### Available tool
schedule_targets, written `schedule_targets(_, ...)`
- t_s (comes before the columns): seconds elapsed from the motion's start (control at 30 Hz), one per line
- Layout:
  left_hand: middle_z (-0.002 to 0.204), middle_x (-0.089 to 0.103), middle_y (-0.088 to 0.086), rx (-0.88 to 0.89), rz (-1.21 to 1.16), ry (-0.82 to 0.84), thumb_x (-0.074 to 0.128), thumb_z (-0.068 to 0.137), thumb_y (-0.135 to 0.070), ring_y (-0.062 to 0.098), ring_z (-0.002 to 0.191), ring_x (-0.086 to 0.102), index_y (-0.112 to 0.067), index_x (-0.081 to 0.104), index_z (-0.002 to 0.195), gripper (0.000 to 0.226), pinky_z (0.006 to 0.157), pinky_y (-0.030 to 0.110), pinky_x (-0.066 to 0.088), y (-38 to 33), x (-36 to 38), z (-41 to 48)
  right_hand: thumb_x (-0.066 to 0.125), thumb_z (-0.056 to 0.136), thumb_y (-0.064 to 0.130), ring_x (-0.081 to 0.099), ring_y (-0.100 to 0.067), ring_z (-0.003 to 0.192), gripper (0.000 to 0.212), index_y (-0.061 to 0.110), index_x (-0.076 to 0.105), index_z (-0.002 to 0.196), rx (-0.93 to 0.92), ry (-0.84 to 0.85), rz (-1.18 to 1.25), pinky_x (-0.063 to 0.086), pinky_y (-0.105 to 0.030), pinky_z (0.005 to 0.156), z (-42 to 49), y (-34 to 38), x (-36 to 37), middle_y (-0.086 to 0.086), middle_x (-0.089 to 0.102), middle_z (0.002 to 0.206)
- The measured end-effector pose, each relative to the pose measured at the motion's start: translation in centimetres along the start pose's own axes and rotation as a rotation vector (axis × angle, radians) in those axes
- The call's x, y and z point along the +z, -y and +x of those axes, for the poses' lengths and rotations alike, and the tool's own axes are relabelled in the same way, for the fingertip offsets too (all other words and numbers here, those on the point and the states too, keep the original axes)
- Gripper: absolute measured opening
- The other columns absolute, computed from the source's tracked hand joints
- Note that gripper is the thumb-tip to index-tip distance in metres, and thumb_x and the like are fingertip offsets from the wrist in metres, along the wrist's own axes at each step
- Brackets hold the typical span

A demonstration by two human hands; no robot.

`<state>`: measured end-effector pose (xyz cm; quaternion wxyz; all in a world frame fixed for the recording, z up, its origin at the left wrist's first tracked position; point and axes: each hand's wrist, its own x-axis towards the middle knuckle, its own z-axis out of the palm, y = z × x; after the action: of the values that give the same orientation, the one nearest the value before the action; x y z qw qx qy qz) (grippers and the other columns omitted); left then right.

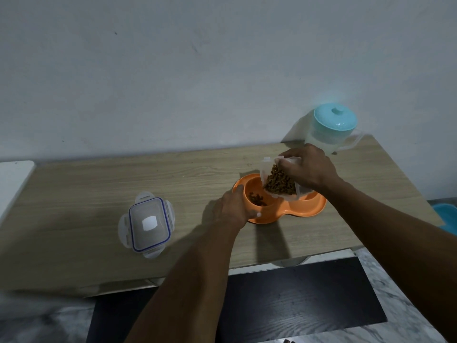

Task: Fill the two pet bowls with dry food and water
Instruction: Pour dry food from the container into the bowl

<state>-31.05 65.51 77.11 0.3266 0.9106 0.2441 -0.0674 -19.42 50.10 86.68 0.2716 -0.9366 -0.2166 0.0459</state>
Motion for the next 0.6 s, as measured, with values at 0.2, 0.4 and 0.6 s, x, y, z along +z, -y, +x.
schedule_targets(0.2,0.126,0.063,0.0,-0.01,0.014,-0.002,0.084,0.064,-0.058,0.026,0.116,0.06,-0.036,0.045,0.139,0.087,0.083,0.036,0.043,0.0,-0.1,0.1,0.062,0.089,0.052,0.068,-0.029,0.101,0.043,0.021,0.076,0.115,0.013,0.01,-0.002,0.06,-0.053,0.078,0.1,0.2,-0.3,-0.008,0.075,0.114)
schedule_targets(0.4,0.126,0.063,0.001,-0.001,0.023,-0.004,0.084,0.067,-0.055,0.026,0.116,0.06,-0.034,0.046,0.138,0.083,0.082,0.036,0.041,0.0,-0.2,-0.1,0.063,0.089,0.053,0.067,-0.027,0.102,0.043,0.022,0.076,0.115,0.017,0.004,-0.031,0.06,-0.052,0.079,0.0,0.8,-0.1,-0.007,0.074,0.116)
schedule_targets(0.6,0.126,0.062,0.001,-0.001,0.028,-0.003,0.083,0.068,-0.055,0.027,0.116,0.06,-0.035,0.046,0.138,0.082,0.079,0.034,0.039,-0.1,-0.3,-0.2,0.062,0.089,0.054,0.067,-0.028,0.105,0.044,0.022,0.075,0.116,0.019,0.015,-0.054,0.059,-0.052,0.081,0.0,1.1,-0.1,-0.007,0.073,0.119)
